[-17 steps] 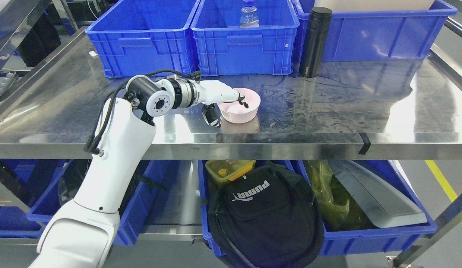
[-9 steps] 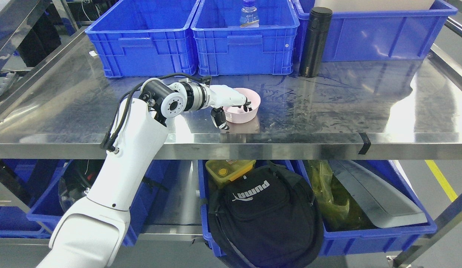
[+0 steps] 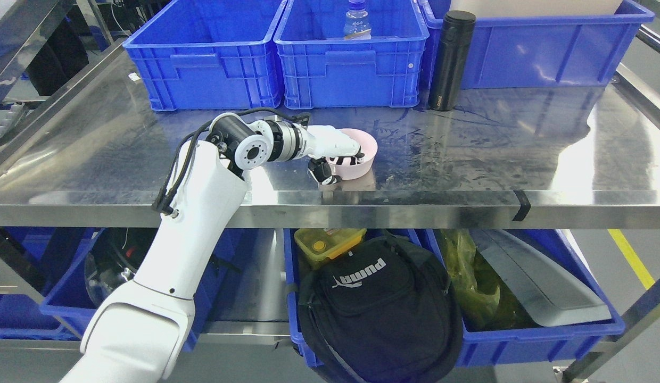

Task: Stack pink IKEA bowl on shelf middle layer
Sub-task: 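Hook the left hand fingers over the pink bowl's rim, then lift the pink bowl off the shelf with the left hand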

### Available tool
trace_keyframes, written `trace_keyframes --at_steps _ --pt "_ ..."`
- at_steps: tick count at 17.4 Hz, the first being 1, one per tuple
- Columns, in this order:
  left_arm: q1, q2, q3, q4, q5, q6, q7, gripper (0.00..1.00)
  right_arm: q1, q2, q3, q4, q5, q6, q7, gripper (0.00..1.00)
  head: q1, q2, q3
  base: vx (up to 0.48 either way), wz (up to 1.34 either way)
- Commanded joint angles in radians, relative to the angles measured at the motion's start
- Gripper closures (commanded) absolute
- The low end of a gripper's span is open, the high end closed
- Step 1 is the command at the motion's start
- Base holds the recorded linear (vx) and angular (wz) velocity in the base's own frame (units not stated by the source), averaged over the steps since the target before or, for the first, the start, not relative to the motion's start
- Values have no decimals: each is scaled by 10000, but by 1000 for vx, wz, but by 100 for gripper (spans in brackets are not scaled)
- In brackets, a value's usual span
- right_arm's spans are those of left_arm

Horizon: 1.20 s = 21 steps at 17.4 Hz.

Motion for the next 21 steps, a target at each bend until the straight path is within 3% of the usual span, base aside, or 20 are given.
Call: trace_keyframes --at_steps 1,8,17,21 --pt "82 -483 1508 302 4 -618 -203 100 215 -175 0 -175 0 7 -6 0 0 0 0 0 0" --pt "-72 -876 4070 -924 448 -1830 -601 100 215 -175 0 -175 0 7 -6 0 0 0 0 0 0" --pt "341 -876 5530 -3055 3269 -2810 -1154 100 215 -175 0 -175 0 7 -6 0 0 0 0 1 3" --pt "1199 -876 5530 -3395 3456 -3580 -1123 100 215 -175 0 -175 0 7 -6 0 0 0 0 -3 92"
